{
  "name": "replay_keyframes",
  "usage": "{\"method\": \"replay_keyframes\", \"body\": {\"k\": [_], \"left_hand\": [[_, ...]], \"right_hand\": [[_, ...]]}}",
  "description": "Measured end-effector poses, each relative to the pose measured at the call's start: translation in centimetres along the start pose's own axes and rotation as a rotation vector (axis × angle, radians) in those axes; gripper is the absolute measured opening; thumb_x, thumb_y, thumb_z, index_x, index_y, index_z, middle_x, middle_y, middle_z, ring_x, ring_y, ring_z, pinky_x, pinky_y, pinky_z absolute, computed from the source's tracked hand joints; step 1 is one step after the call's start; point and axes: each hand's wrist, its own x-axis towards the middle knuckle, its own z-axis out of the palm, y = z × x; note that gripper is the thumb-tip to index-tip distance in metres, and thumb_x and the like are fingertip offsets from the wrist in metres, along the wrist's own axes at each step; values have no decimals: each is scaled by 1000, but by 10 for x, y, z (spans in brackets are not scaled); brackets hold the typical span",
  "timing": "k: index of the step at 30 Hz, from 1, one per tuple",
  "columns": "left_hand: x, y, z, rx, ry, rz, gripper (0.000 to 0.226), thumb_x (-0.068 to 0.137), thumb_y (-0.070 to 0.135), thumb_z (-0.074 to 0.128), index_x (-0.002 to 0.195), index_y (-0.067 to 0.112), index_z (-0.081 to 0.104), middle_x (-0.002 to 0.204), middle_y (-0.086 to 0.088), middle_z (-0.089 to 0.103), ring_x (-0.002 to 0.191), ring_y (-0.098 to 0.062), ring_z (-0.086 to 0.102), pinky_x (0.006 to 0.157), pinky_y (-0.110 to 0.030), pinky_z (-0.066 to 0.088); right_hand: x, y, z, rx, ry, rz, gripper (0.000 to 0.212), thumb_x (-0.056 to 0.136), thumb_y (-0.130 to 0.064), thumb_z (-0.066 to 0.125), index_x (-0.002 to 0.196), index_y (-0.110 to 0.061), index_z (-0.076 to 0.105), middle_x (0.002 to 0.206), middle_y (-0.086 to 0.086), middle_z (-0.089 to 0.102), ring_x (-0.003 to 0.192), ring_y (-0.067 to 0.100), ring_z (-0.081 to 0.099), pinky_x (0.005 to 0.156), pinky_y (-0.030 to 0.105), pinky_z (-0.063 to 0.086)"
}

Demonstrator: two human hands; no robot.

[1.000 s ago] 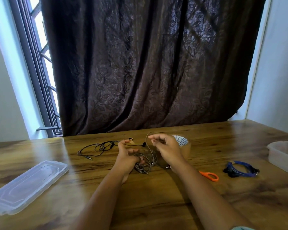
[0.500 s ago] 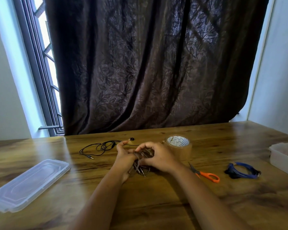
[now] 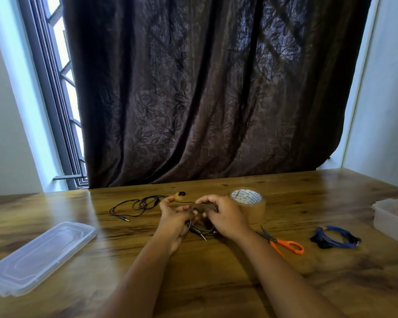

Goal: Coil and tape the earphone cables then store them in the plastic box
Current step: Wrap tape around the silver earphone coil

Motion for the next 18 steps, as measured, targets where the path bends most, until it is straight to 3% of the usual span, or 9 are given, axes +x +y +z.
{"method": "replay_keyframes", "body": {"k": [2,4,5,7,8,10,11,14,18], "left_hand": [[0,1,0,-14,26,0,57,87,-15,50,123,25,32,109,-17,58,81,-23,64,70,-31,58],[0,1,-1,-35,27,-17,52,90,-12,46,124,26,33,109,-16,58,84,-24,63,76,-33,55],[-1,2,-1,-42,14,-23,50,92,-11,44,124,26,33,110,-16,59,85,-25,63,77,-35,54],[-2,3,0,-73,-22,-39,48,93,-8,40,126,25,33,105,-19,61,83,-26,63,78,-37,52],[-3,3,0,-106,-37,-45,46,94,-7,37,128,24,32,101,-20,62,80,-27,62,77,-38,52],[-3,3,1,-152,-49,-42,41,95,0,35,130,21,32,97,-21,61,76,-28,62,75,-39,52],[-2,3,1,-157,-48,-40,37,97,5,36,131,20,33,99,-22,60,77,-29,62,73,-39,52],[-1,1,-2,-160,-49,-45,28,100,18,42,127,20,35,116,-26,60,86,-31,64,72,-37,55],[-1,0,-1,-66,-67,-25,45,92,0,53,126,23,33,102,-16,62,73,-21,66,67,-31,58]], "right_hand": [[2,1,-2,75,24,43,35,90,0,51,103,-28,68,94,-3,69,77,10,67,67,31,55],[1,3,-4,41,8,32,34,92,0,50,109,-24,68,90,-6,67,68,-2,62,51,14,47],[1,4,-3,8,-6,16,34,93,0,49,111,-22,68,92,-7,66,69,-6,60,50,6,41],[0,4,0,-81,-20,-20,37,92,1,48,113,-21,69,107,-5,67,91,-1,61,64,-2,38],[0,4,1,-114,-24,-37,38,90,2,48,113,-21,69,114,-4,66,103,4,60,77,-2,39],[1,5,3,-145,-23,-69,40,88,3,48,112,-21,70,119,-2,66,114,10,57,97,15,43],[1,5,3,-148,-19,-80,41,88,4,48,112,-21,70,119,-1,66,114,10,57,99,21,44],[0,2,1,-154,-17,-91,41,89,4,47,112,-21,70,118,-1,67,110,10,59,94,18,44],[1,3,1,-175,-18,-80,40,89,2,48,112,-22,70,118,-1,67,111,12,58,95,22,45]]}}
